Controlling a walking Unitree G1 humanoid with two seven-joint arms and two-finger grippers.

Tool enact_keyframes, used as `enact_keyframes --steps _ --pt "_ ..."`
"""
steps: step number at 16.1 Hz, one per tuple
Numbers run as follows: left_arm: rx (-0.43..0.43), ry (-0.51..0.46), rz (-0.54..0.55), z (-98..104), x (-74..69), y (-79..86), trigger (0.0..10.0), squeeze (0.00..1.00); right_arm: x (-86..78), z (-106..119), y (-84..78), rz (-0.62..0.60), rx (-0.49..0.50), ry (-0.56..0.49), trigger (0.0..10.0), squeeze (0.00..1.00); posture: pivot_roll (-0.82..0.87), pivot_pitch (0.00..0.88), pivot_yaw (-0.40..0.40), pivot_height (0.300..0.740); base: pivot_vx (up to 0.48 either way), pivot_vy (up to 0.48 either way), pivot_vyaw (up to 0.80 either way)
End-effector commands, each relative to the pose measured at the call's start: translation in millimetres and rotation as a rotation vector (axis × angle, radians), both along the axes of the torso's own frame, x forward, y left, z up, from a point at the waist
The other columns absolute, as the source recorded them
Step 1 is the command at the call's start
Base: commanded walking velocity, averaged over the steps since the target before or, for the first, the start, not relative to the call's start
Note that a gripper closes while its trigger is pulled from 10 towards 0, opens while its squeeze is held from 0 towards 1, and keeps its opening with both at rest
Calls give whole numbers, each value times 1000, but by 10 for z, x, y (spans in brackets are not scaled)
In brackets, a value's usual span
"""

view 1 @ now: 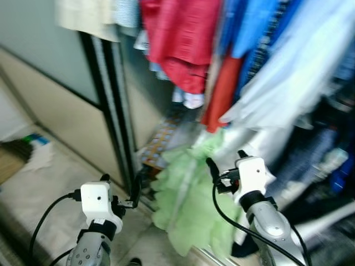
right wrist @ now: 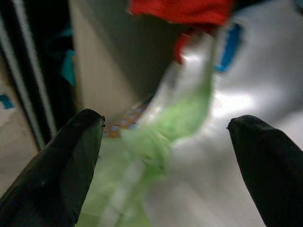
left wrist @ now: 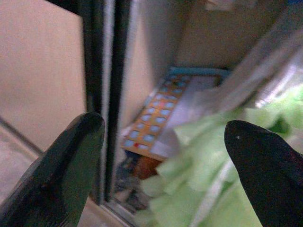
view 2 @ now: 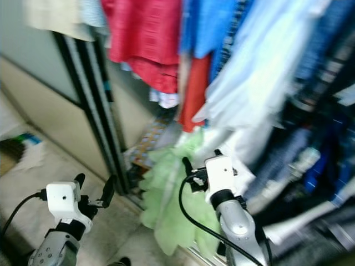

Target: Clean up the room

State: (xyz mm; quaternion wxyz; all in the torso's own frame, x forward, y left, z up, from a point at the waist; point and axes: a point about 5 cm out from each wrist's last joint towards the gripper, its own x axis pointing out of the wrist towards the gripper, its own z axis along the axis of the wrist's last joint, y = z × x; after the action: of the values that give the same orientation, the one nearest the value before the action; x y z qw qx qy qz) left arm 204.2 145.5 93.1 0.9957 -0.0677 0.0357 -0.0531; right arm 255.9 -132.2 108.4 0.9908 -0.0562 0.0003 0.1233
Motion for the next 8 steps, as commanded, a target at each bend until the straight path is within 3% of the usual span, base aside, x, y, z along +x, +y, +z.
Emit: enact_keyframes --steps 1,4,6,8 --pt "8 20 6 -27 -10 -6 10000 0 -7 8 -40 -12 2 -7 10000 0 -19 119 -82 740 0 0 800" --pt "79 -2 24 2 -25 29 10000 0 -4 29 -33 -6 -6 -27 10000 0 -18 121 -67 740 0 0 800" --pt "133 -4 30 -4 -69 87 10000 0 4 79 -81 -18 -8 -56 10000 0 -15 108 -40 740 0 0 200" --pt "132 8 37 -34 -64 170 10000 0 4 19 -277 -148 -4 -49 10000 0 -22 92 3 740 0 0 0"
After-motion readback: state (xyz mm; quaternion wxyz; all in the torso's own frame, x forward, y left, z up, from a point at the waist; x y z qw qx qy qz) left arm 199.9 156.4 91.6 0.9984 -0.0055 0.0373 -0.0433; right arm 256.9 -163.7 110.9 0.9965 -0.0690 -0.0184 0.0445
